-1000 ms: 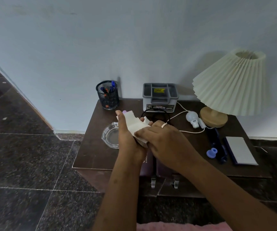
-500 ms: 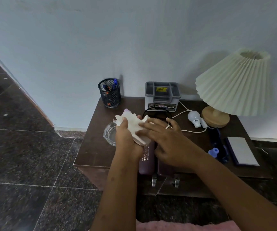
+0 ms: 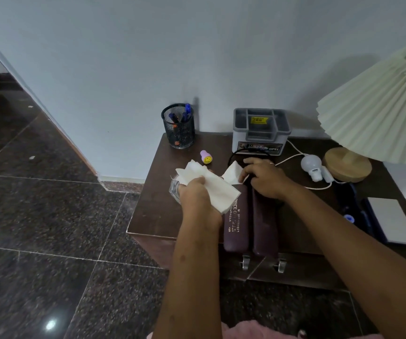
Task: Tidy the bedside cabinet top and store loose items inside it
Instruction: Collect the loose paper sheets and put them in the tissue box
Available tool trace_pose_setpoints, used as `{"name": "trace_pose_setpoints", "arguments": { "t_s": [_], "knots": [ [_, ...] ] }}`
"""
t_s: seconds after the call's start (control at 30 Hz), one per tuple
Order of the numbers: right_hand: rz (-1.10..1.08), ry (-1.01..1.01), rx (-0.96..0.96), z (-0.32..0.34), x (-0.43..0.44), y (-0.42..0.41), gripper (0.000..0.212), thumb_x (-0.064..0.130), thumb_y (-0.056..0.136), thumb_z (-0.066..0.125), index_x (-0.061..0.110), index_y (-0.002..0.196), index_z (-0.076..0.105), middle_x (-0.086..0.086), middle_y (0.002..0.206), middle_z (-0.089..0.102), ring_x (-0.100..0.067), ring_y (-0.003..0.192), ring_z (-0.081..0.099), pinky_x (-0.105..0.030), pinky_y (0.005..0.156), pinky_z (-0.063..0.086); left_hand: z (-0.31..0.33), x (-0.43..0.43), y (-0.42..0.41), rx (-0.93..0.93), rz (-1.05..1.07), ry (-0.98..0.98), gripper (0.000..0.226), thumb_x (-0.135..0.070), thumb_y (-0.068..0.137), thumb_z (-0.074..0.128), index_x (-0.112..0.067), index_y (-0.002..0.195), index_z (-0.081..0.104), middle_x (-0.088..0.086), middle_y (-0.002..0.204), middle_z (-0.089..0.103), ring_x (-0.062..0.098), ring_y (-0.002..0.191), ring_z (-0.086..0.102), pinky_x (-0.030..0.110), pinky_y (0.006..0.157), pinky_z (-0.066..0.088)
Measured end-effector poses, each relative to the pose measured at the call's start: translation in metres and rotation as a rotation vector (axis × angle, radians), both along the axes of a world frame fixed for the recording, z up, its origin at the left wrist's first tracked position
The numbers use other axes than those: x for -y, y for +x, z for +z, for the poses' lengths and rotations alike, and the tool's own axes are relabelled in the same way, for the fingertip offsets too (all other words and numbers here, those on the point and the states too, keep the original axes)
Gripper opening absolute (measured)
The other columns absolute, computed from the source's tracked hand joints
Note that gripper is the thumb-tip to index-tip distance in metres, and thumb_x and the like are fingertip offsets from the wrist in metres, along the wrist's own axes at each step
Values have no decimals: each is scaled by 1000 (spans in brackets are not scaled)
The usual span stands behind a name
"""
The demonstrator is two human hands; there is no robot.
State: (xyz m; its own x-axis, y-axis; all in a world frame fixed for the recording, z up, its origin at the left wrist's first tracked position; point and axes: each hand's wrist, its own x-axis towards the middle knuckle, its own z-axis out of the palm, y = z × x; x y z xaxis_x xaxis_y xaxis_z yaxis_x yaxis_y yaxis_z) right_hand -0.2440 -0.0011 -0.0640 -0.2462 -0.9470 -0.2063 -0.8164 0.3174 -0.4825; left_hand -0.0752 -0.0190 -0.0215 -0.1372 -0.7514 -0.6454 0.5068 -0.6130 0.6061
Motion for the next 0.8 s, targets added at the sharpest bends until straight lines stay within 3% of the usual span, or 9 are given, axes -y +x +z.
{"name": "trace_pose_setpoints", "arguments": {
  "t_s": [0.07, 0.13, 0.27, 0.37, 0.47, 0.53, 0.63, 0.7, 0.8],
  "knots": [
    [-14, 5, 62, -3, 3, -1, 54, 0, 78, 40, 36, 110, 63, 5, 144, 44, -27, 136, 33, -52, 111, 25, 0, 2, 1, 39, -15, -7, 36, -5, 92, 46, -18, 125, 47, 5, 92, 62, 21, 74, 60, 42, 77, 51],
    [-1, 57, 67, -4, 5, 0, 65, -1, 79, 36, 43, 123, 56, 10, 149, 39, -26, 139, 27, -54, 113, 18, 0, 4, 1, 73, -37, -8, 36, -7, 92, 47, -20, 126, 47, 7, 103, 63, 23, 81, 60, 47, 84, 51],
    [-49, 67, 99, -7, 6, 5, 70, -3, 78, 34, 46, 124, 54, 9, 148, 39, -21, 141, 20, -46, 112, 9, 2, 4, 2, 101, -44, -43, 39, -8, 91, 47, -18, 128, 46, 10, 119, 61, 28, 94, 60, 51, 92, 48],
    [-88, 41, 103, -7, 4, 5, 69, -3, 78, 37, 40, 130, 50, 8, 147, 41, -21, 141, 22, -45, 113, 11, 3, 0, 3, 101, -77, -47, 35, -8, 91, 47, -19, 124, 46, 10, 117, 61, 31, 101, 60, 59, 95, 45],
    [-129, -77, 113, 2, 0, 0, 67, -2, 78, 42, 34, 134, 49, 4, 148, 40, -23, 139, 30, -47, 114, 22, 6, -1, 4, 117, -102, -51, 22, -7, 91, 47, -21, 108, 47, 10, 108, 61, 29, 93, 60, 56, 94, 47],
    [-174, -263, 164, 15, -2, -4, 60, -5, 80, 43, 24, 131, 54, 1, 144, 47, -18, 134, 39, -33, 114, 28, 7, -1, 4, 115, -106, -60, 22, -6, 92, 46, -22, 107, 46, 9, 102, 61, 28, 90, 60, 54, 94, 47],
    [-182, -520, 261, 46, -12, -6, 49, -9, 83, 45, 14, 122, 63, 2, 128, 59, -6, 118, 49, -3, 93, 35, 9, -2, 4, 76, -104, -87, 28, -4, 93, 44, -20, 115, 48, 6, 93, 61, 24, 81, 60, 50, 92, 49],
    [-109, -556, 330, 66, -23, -5, 45, -7, 85, 49, 23, 113, 68, 13, 117, 61, 5, 108, 55, 0, 84, 41, 9, -1, 4, 52, -102, -94, 27, -6, 93, 44, -18, 116, 50, 4, 88, 61, 21, 77, 59, 49, 91, 48],
    [21, -540, 379, 90, -41, 2, 53, -8, 84, 51, 40, 98, 67, 26, 105, 63, 11, 100, 59, -5, 83, 47, 10, -2, 4, 17, -147, -73, 10, -17, 95, 47, -17, 100, 56, 4, 87, 64, 22, 78, 62, 50, 94, 48]
  ]
}}
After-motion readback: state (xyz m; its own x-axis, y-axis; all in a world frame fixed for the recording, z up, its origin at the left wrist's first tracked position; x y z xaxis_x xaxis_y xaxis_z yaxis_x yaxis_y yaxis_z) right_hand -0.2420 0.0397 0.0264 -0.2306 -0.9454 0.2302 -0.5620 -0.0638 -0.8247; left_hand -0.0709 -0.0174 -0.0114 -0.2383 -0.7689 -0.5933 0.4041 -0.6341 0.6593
